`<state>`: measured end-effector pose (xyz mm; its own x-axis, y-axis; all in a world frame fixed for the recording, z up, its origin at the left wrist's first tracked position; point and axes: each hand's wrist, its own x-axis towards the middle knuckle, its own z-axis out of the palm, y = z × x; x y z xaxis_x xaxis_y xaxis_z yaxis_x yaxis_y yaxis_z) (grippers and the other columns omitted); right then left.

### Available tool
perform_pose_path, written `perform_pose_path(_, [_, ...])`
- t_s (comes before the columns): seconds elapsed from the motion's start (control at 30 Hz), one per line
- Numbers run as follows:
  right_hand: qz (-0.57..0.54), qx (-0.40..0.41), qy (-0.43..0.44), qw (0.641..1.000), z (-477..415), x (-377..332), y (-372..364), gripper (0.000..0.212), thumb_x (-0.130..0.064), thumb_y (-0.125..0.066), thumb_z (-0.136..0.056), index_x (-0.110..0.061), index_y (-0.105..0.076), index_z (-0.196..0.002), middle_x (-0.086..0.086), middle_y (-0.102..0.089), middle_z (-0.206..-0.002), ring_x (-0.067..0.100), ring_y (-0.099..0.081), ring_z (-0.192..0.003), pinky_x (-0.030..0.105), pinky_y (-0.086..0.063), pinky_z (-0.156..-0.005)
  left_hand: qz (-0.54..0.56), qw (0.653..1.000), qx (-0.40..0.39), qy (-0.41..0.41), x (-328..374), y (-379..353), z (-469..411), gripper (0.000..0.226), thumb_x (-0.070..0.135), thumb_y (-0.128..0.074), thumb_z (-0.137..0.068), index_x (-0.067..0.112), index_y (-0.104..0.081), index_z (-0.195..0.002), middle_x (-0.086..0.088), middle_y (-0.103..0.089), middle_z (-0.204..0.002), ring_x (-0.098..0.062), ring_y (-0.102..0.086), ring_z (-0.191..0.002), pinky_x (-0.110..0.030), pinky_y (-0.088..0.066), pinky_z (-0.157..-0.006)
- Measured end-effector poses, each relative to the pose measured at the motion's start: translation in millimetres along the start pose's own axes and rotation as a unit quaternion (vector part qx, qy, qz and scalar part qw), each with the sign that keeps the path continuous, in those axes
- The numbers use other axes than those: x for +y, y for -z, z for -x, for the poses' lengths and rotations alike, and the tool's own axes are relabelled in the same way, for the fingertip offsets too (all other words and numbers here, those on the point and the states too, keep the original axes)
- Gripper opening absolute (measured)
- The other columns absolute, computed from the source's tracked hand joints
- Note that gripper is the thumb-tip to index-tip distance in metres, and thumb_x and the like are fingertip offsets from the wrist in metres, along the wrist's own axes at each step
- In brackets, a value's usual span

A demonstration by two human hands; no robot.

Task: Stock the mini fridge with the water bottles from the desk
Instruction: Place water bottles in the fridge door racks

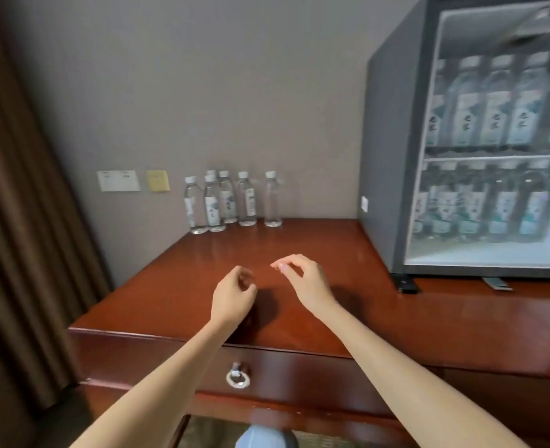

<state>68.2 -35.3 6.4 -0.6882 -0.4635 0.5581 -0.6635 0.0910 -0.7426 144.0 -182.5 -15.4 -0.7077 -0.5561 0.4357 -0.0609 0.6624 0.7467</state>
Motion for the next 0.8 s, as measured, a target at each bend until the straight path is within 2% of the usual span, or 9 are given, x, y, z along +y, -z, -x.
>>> perform_pose_path(0.07, [-0.071,-0.034,-0.04,0.996,-3,-6,-23,0.018,-0.004,-0.056,-0.094,-0.008,-0.073,-0.092,-0.005,-0.068,-0.082,0.002,-0.062,-0.074,0.013,-0.047,-0.076,0.087,0.993,0.03,0.073,-7,13,0,0.013,0.008,-0.062,-0.084,0.021,-0.063,-0.085,0.007,-0.064,-0.082,-0.019,-0.062,-0.082,-0.027,-0.045,-0.073])
perform_pose_path(0.17, [-0.123,-0.068,-0.103,0.985,-1,-4,-41,0.017,0.005,-0.054,-0.093,0.006,-0.069,-0.099,0.007,-0.066,-0.085,0.008,-0.061,-0.071,0.012,-0.05,-0.07,0.151,0.983,0.037,0.096,-9,22,3,0.004,0.01,-0.066,-0.086,0.014,-0.067,-0.086,-0.004,-0.07,-0.087,-0.025,-0.066,-0.087,-0.04,-0.053,-0.084])
perform_pose_path(0.27, [-0.13,-0.082,-0.133,0.979,0,2,-40,0.016,0.003,-0.056,-0.092,-0.001,-0.07,-0.098,0.002,-0.068,-0.083,0.009,-0.064,-0.072,0.012,-0.051,-0.071,0.13,0.988,0.006,0.088,-8,22,5,0.008,0.016,-0.068,-0.086,0.017,-0.068,-0.078,-0.004,-0.071,-0.081,-0.026,-0.067,-0.08,-0.041,-0.053,-0.08])
perform_pose_path(0.4, [-0.139,-0.083,-0.146,0.976,-3,7,-34,0.016,-0.001,-0.057,-0.093,-0.01,-0.071,-0.094,0.001,-0.07,-0.082,0.008,-0.066,-0.075,0.017,-0.053,-0.076,0.119,0.988,0.009,0.098,-9,19,1,0.009,0.018,-0.069,-0.085,0.017,-0.068,-0.076,-0.003,-0.07,-0.075,-0.026,-0.067,-0.074,-0.042,-0.055,-0.079])
perform_pose_path(0.47, [-0.147,-0.08,-0.148,0.975,-5,9,-34,0.018,-0.001,-0.057,-0.093,-0.011,-0.071,-0.093,0.001,-0.07,-0.082,0.007,-0.066,-0.074,0.015,-0.053,-0.074,0.129,0.986,0.014,0.104,-11,19,-1,0.008,0.017,-0.07,-0.085,0.016,-0.069,-0.077,-0.004,-0.069,-0.071,-0.026,-0.068,-0.072,-0.044,-0.056,-0.079])
perform_pose_path(0.57, [-0.146,-0.077,-0.155,0.974,-9,12,-34,0.016,-0.004,-0.058,-0.093,-0.013,-0.071,-0.093,0.0,-0.071,-0.083,0.004,-0.067,-0.073,0.013,-0.052,-0.073,0.125,0.987,0.013,0.099,-12,16,-7,0.007,0.018,-0.071,-0.084,0.016,-0.071,-0.077,-0.004,-0.07,-0.069,-0.026,-0.069,-0.07,-0.044,-0.057,-0.078])
perform_pose_path(0.8, [-0.133,-0.074,-0.163,0.975,-25,24,-33,0.015,-0.008,-0.058,-0.093,-0.012,-0.072,-0.097,0.0,-0.072,-0.087,0.007,-0.068,-0.079,0.017,-0.052,-0.077,0.123,0.988,0.008,0.095,-11,-1,-23,0.012,0.02,-0.071,-0.085,0.021,-0.071,-0.073,0.001,-0.071,-0.066,-0.016,-0.069,-0.062,-0.042,-0.059,-0.076])
